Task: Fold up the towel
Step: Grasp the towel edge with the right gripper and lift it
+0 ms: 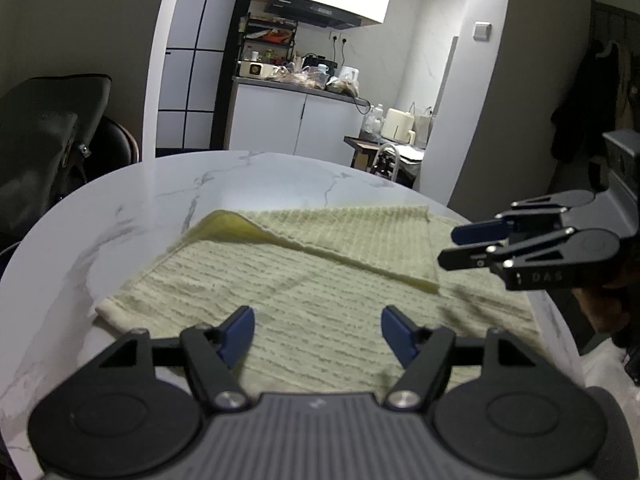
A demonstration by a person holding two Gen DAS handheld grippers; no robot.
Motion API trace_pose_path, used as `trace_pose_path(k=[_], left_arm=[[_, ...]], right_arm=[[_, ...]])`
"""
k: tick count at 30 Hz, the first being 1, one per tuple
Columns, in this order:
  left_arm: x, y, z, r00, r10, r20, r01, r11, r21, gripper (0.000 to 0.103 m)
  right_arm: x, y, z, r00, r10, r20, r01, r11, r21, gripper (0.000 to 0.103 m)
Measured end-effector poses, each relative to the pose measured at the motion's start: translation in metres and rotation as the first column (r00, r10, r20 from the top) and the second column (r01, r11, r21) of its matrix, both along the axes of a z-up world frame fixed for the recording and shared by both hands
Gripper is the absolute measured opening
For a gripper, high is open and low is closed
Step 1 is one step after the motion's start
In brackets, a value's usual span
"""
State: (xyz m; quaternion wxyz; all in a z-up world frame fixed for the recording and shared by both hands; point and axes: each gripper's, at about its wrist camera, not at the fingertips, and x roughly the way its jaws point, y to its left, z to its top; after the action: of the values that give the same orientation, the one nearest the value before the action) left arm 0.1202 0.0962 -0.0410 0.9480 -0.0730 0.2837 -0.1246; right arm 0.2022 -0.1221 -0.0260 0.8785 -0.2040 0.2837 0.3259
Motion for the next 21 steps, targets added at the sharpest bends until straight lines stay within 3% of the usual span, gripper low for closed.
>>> trace_pose_path(k=[5, 9, 21], left_arm=[[-0.001, -0.002, 0.0, 1.0, -0.006, 0.002, 0.006, 1.0, 0.001, 0.075], [-0.003, -0.002, 0.001, 1.0, -0.003, 0.013, 0.003, 1.0, -0.002, 0.075], [-0.008, -0.001, 0.002, 0.999, -0.008, 0.049, 0.008, 1.0, -0.009, 0.076]], right_arm=[[0.0, 0.005, -0.007, 1.0, -0.004, -0.017, 0.003, 0.999, -0.043, 0.036], [0.004, 0.01, -0.015, 0.999, -0.017, -0.036, 0.014, 0.997, -0.07, 0.002], [0.018, 0.016, 0.011, 0.997, -0.047, 0.066, 0.052, 0.995, -0.079, 0.002]])
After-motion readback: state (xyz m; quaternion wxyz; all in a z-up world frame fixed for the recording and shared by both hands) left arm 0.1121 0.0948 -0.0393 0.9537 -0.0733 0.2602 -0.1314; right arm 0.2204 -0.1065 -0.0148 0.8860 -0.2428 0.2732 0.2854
